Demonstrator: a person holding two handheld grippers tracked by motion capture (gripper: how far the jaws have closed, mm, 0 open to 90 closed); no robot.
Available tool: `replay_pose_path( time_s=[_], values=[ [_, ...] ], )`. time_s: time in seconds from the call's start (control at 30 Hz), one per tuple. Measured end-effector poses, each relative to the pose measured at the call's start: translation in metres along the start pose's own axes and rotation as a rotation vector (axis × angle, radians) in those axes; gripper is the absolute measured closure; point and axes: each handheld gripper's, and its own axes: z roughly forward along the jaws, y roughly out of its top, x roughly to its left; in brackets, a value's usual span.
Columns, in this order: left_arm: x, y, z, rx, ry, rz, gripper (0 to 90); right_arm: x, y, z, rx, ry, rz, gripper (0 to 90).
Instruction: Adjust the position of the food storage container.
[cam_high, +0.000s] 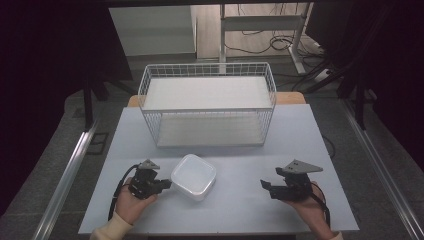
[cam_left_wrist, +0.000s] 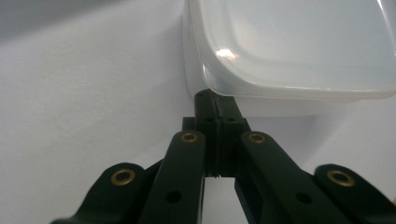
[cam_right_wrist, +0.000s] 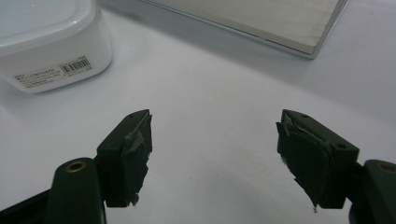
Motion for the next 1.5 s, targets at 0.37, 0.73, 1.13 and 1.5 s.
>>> replay_pose_path(
  time_s=[0.37, 0.73, 1.13, 1.5],
  values=[
    [0.003, 0.013, 0.009, 0.001, -0.009, 0.001, 90.0, -0.001, 0.000, -0.001, 0.001, -0.003, 0.000, 26.3],
    [0.003, 0.029, 0.021, 0.002, -0.013, 0.004, 90.0, -0.002, -0.001, 0.000, 0.007, -0.006, -0.001, 26.2],
    [0.000, 0.047, 0.037, 0.001, -0.025, 0.001, 90.0, -0.003, -0.002, 0.001, 0.012, -0.008, 0.003, 26.2],
    [0.000, 0.064, 0.051, 0.014, -0.040, 0.015, 90.0, -0.004, -0.002, 0.001, 0.016, -0.010, 0.001, 26.3]
  ],
)
